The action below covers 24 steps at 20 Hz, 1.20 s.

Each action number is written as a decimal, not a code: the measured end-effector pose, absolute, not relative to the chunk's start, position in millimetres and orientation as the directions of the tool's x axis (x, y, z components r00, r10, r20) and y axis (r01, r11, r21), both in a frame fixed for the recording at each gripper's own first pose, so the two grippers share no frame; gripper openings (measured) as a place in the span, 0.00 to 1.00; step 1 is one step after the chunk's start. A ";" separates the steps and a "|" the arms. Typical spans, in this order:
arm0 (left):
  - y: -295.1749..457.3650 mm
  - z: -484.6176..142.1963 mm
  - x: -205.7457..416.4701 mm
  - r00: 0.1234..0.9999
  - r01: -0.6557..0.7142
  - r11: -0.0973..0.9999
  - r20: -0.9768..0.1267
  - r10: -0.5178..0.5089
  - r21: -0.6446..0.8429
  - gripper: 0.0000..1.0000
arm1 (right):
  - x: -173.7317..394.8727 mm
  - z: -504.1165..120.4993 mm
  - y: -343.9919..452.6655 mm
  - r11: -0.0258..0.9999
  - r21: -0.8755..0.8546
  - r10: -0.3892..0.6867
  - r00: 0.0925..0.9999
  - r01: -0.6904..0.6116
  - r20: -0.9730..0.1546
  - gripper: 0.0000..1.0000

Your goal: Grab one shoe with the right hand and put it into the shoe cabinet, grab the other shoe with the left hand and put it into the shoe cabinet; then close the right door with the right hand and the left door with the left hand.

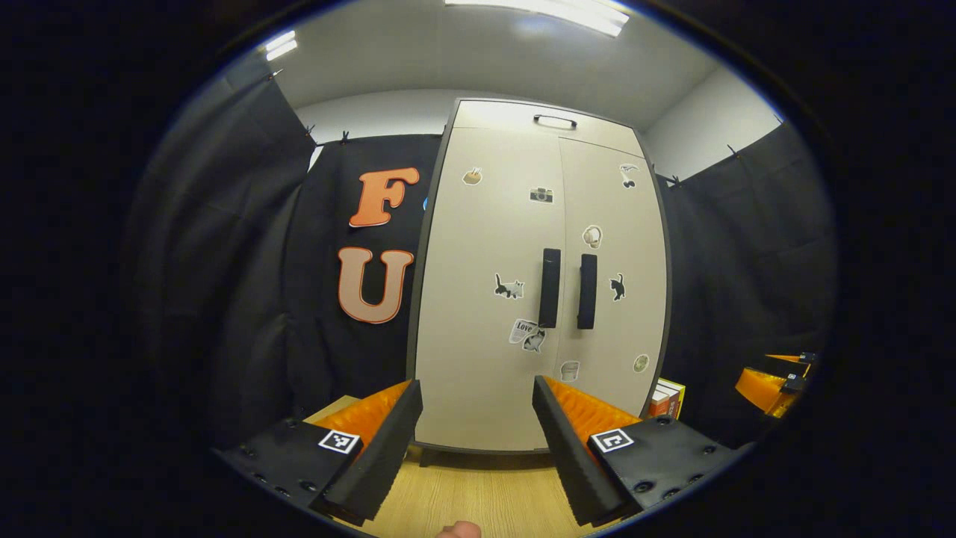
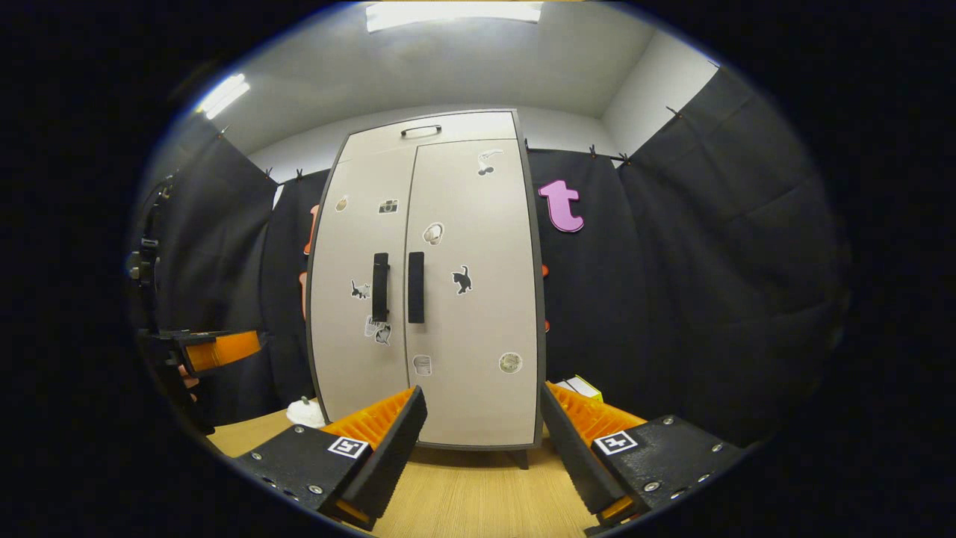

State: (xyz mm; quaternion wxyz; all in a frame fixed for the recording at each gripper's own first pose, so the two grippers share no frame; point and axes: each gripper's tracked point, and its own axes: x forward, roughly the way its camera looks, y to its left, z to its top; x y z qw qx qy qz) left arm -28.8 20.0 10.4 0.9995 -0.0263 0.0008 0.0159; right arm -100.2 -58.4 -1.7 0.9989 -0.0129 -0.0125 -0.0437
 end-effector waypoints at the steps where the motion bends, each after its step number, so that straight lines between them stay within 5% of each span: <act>1: 19.7 5.4 -32.6 0.999 -0.037 0.998 -0.011 0.037 -0.059 0.96 | -101.4 -2.1 -58.0 0.996 -0.023 -0.088 0.996 0.089 0.026 0.94; 24: 41.6 6.0 -58.4 0.996 -0.082 0.996 -0.036 0.081 -0.029 0.96 | -109.3 -3.8 -45.7 0.997 -0.002 -0.080 0.997 0.080 0.017 0.94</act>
